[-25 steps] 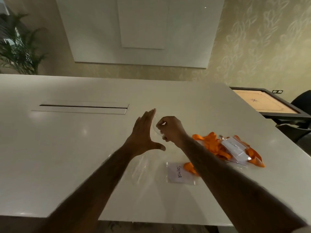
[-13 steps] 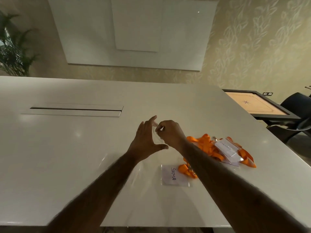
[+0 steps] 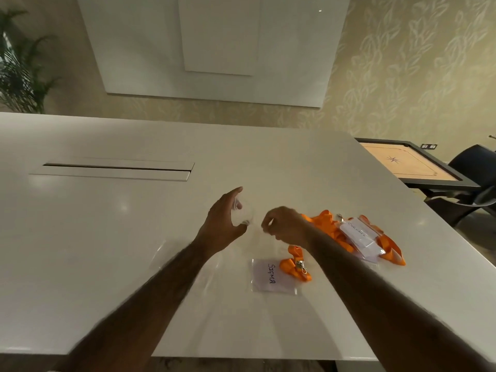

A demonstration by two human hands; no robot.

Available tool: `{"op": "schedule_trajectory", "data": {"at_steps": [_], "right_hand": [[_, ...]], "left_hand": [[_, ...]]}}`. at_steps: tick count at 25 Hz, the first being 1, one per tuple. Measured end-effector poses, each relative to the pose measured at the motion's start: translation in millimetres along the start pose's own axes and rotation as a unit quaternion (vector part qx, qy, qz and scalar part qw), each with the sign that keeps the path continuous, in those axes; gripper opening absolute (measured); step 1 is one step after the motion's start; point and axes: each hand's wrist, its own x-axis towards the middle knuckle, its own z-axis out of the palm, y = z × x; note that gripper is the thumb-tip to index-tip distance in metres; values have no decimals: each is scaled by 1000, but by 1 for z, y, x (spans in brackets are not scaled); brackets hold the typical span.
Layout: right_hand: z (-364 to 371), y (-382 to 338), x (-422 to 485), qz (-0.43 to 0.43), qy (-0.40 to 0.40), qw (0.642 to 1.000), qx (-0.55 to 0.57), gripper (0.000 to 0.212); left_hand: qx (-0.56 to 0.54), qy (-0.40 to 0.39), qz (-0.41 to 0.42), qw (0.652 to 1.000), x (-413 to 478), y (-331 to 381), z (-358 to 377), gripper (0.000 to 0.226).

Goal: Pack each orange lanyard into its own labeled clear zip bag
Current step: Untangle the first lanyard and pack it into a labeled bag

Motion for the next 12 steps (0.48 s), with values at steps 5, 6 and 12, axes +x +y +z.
{"op": "schedule_trajectory", "data": {"at_steps": [5,6,12], "right_hand": [[28,5,-19,-69,-142,941,-298,78],[34,5,-19,-77,-139,933,-322,80],[43,6,-15,-91,-112,939,-313,57]], "left_hand": [[-10,5,-1,1000,2,12,1,90],[-10,7,0,1000,2,14,1,91],[9,13,0,1000,-1,17,-3,91]]}}
